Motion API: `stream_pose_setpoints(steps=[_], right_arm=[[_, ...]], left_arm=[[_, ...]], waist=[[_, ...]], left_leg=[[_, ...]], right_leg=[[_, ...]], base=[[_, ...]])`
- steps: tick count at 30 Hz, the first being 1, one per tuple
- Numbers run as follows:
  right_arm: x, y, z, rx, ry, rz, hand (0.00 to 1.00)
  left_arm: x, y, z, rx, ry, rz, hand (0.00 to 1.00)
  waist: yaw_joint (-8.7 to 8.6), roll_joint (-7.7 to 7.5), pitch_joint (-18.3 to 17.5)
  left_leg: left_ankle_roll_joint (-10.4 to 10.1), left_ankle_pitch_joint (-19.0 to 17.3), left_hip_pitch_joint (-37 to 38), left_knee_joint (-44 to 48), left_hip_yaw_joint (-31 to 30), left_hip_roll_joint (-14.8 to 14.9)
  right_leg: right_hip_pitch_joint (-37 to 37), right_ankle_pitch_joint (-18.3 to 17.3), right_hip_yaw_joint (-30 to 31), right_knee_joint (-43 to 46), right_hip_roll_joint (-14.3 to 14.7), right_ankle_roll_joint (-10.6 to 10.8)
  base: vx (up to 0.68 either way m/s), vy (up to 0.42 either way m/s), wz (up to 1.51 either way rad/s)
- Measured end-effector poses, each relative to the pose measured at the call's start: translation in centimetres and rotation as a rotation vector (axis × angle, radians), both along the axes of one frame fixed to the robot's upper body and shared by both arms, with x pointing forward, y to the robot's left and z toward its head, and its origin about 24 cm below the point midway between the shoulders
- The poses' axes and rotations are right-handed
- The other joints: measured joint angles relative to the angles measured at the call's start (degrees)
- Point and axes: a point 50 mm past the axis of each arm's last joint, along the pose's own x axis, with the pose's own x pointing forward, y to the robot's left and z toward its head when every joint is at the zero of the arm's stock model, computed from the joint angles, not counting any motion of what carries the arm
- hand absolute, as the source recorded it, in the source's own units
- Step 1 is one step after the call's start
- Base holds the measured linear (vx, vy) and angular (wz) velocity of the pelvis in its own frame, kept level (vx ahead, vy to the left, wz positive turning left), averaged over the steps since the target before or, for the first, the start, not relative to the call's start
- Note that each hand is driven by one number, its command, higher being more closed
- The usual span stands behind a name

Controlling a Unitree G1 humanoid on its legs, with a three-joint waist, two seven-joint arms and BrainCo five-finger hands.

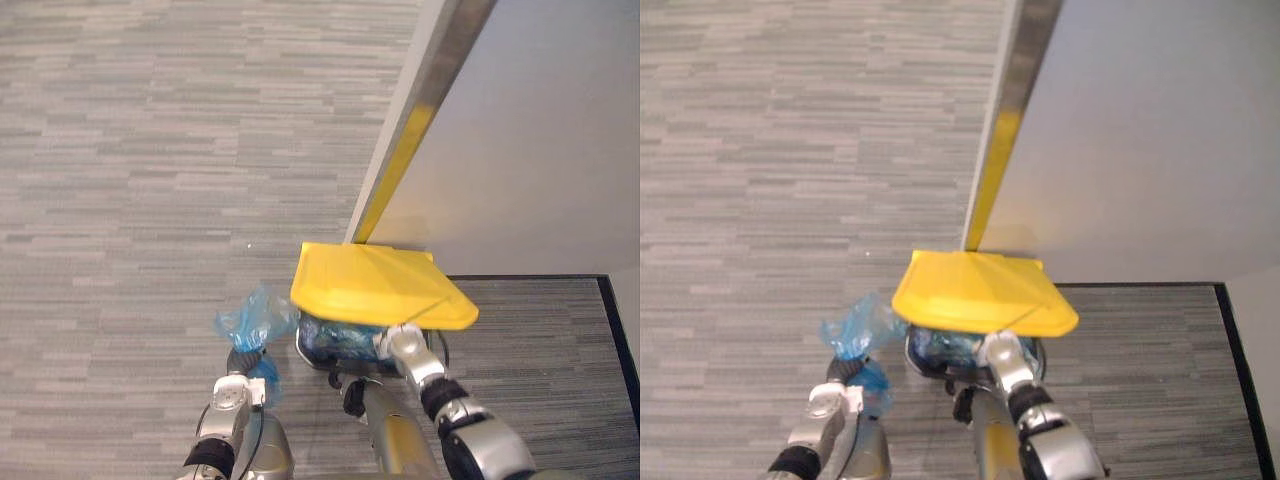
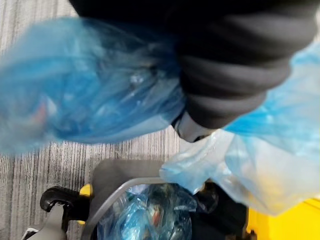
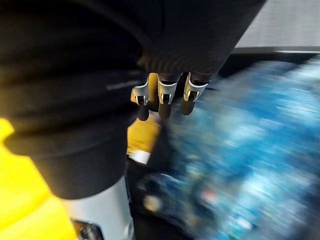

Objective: Gather rubbish on tea table into small bin, then transfer packed bag to large trash can.

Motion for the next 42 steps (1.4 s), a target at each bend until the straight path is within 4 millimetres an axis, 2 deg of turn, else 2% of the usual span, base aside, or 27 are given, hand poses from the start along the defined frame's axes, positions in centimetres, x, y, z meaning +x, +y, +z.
stream_pose_setpoints(steps=[1, 4, 5, 7, 8, 9, 10, 11, 12, 13, 14, 18, 21, 25, 28, 29, 32, 37, 42], right_arm=[[0.4, 0.0, 0.7, 0.008, -0.023, -0.004, 0.00], [3.0, -1.2, 4.9, 0.007, -0.148, -0.042, 0.00], [3.2, -1.4, 5.4, 0.001, -0.163, -0.047, 0.00], [4.2, -2.2, 7.4, -0.001, -0.216, -0.067, 0.00], [4.3, -2.5, 7.8, -0.002, -0.230, -0.072, 0.00], [4.7, -3.1, 9.0, -0.005, -0.268, -0.090, 0.00], [4.8, -3.8, 9.4, -0.015, -0.282, -0.113, 0.00], [5.0, -4.1, 9.9, -0.020, -0.294, -0.121, 0.00], [5.2, -4.2, 10.5, 0.010, -0.307, -0.134, 0.00], [5.3, -4.2, 10.6, 0.019, -0.309, -0.138, 0.00], [5.3, -4.2, 10.6, 0.020, -0.308, -0.140, 0.00], [5.3, -4.3, 10.3, 0.035, -0.294, -0.145, 0.00], [5.3, -4.4, 10.3, 0.041, -0.290, -0.150, 0.00], [5.3, -4.4, 10.3, 0.041, -0.289, -0.148, 0.00], [5.3, -4.4, 10.4, 0.041, -0.288, -0.141, 0.00], [5.3, -4.4, 10.4, 0.041, -0.289, -0.140, 0.00], [5.4, -4.3, 10.6, 0.042, -0.289, -0.122, 0.00], [5.6, -3.4, 11.0, 0.020, -0.296, -0.075, 0.00], [5.7, -2.9, 11.4, 0.008, -0.303, -0.054, 0.00]], left_arm=[[0.0, 0.1, 0.1, -0.003, -0.006, 0.003, 1.00], [0.7, 0.1, 1.0, -0.009, -0.062, -0.007, 1.00], [0.9, 0.1, 1.2, -0.005, -0.072, -0.014, 1.00], [1.5, -0.1, 2.2, 0.006, -0.119, -0.020, 1.00], [1.6, -0.3, 2.3, 0.001, -0.126, -0.028, 1.00], [2.0, -0.7, 2.8, -0.013, -0.157, -0.037, 1.00], [2.7, -0.4, 3.7, -0.001, -0.201, -0.043, 1.00], [3.1, -0.6, 4.1, -0.012, -0.222, -0.041, 1.00], [3.3, -0.7, 4.6, -0.021, -0.244, -0.042, 1.00], [3.2, -0.9, 4.6, -0.020, -0.246, -0.054, 1.00], [3.3, -1.0, 4.7, -0.022, -0.252, -0.058, 1.00], [3.8, -2.0, 6.6, -0.049, -0.340, -0.094, 1.00], [4.3, -2.5, 8.6, -0.062, -0.428, -0.149, 1.00], [4.6, -3.5, 10.6, -0.109, -0.519, -0.189, 1.00], [4.7, -5.2, 12.9, -0.172, -0.614, -0.277, 1.00], [4.7, -5.3, 13.0, -0.179, -0.622, -0.286, 1.00], [4.1, -7.6, 15.2, -0.243, -0.717, -0.411, 1.00], [3.5, -10.0, 17.0, -0.321, -0.778, -0.539, 1.00], [3.5, -11.8, 17.6, -0.334, -0.791, -0.624, 1.00]], waist=[[0.07, -0.14, 0.2], [0.44, -0.74, 1.2], [0.42, -0.89, 1.5], [0.24, -1.40, 2.2], [0.16, -1.07, 2.3], [0.91, 0.36, 3.3], [-1.09, -1.86, 4.2], [-0.94, -1.73, 4.7], [-0.44, -1.71, 4.8], [-0.35, -1.83, 4.9], [-0.44, -1.76, 5.2], [-0.57, -1.39, 5.9], [-0.72, -1.44, 6.0], [-0.83, -1.47, 6.0], [-1.12, -1.61, 6.7], [-1.16, -1.61, 6.7], [-1.44, -1.61, 6.7], [-2.21, -1.61, 6.7], [-2.59, -1.61, 6.7]], left_leg=[[0.0, 0.0, -0.1, -0.1, 0.0, 0.0], [0.7, 0.5, -1.1, -2.0, -1.1, 0.0], [0.9, 0.6, -1.1, -2.2, -1.2, 0.0], [0.8, 0.6, -3.5, 2.1, -1.3, -0.7], [1.6, 0.4, -4.5, 3.2, -1.3, -0.9], [0.7, -0.5, -4.8, 3.4, -2.2, 1.1], [-1.7, 1.0, -4.8, 3.2, -2.9, -1.1], [-2.2, 1.1, -5.2, 3.7, -3.3, -0.9], [-2.1, 1.2, -6.1, 5.7, -2.3, -1.9], [-1.1, 1.0, -5.9, 5.4, -2.5, -2.8], [-0.9, 1.1, -5.7, 5.0, -2.5, -2.8], [-1.0, 1.1, -4.8, 5.2, -2.1, -3.5], [-1.0, 1.1, -4.9, 5.3, -2.1, -4.6], [-1.2, 1.0, -4.9, 6.6, -1.6, -5.4], [-1.0, 0.8, -4.8, 7.2, -1.1, -6.0], [-1.0, 0.8, -4.8, 7.2, -1.1, -6.1], [-0.6, 0.5, -4.6, 7.6, -0.5, -6.4], [-0.2, -0.1, -3.6, 8.3, 1.0, -6.6], [-0.1, -0.2, -3.5, 8.4, 1.5, -6.8]], right_leg=[[0.0, 0.5, 0.2, -0.5, 0.2, 0.1], [0.0, 1.3, 1.3, -4.7, 1.6, 1.3], [0.0, 1.5, 1.4, -5.0, 1.7, 1.3], [0.0, 2.1, 1.2, -6.5, 1.9, 1.0], [0.0, 1.8, 1.1, -6.5, 2.2, 2.8], [-4.0, 4.2, 5.5, 5.4, 2.9, -5.7], [-4.3, 0.6, 13.6, 8.4, 1.4, -5.5], [-4.3, 0.4, 13.0, 8.1, 1.8, -4.9], [-3.5, 2.5, 11.7, 4.3, 1.6, -3.0], [-2.2, 4.9, 10.8, 1.5, 1.6, -2.9], [-1.7, 5.2, 10.6, 1.2, 1.6, -3.1], [0.4, 6.5, 10.5, -0.7, 1.1, -2.8], [1.6, 7.8, 10.6, -2.7, 0.0, -1.4], [2.6, 9.2, 11.2, -4.4, -0.6, -1.2], [3.6, 10.1, 11.7, -5.4, -1.2, -1.5], [3.7, 10.1, 11.7, -5.5, -1.2, -1.5], [3.8, 10.4, 12.4, -5.6, -1.3, -1.2], [4.6, 10.6, 13.7, -5.6, -1.4, -1.1], [4.6, 10.7, 14.4, -5.8, -1.4, -1.1]], base=[[-0.15, -0.114, -0.05], [-0.11, -0.092, -0.04], [-0.07, -0.072, 0.04], [-0.08, -0.048, -0.06], [-0.11, -0.040, -0.18], [-0.05, -0.100, 0.48], [-0.02, -0.099, 0.54], [0.04, -0.125, 0.56], [0.02, -0.053, -0.05], [0.02, -0.059, -0.04], [-0.01, -0.004, 0.04], [-0.03, 0.031, 0.03], [-0.07, 0.080, 0.07], [-0.01, 0.073, -0.03], [0.02, 0.078, -0.04], [0.04, 0.067, -0.02], [0.05, 0.037, -0.06], [0.05, 0.029, -0.13], [0.01, 0.004, -0.03]])
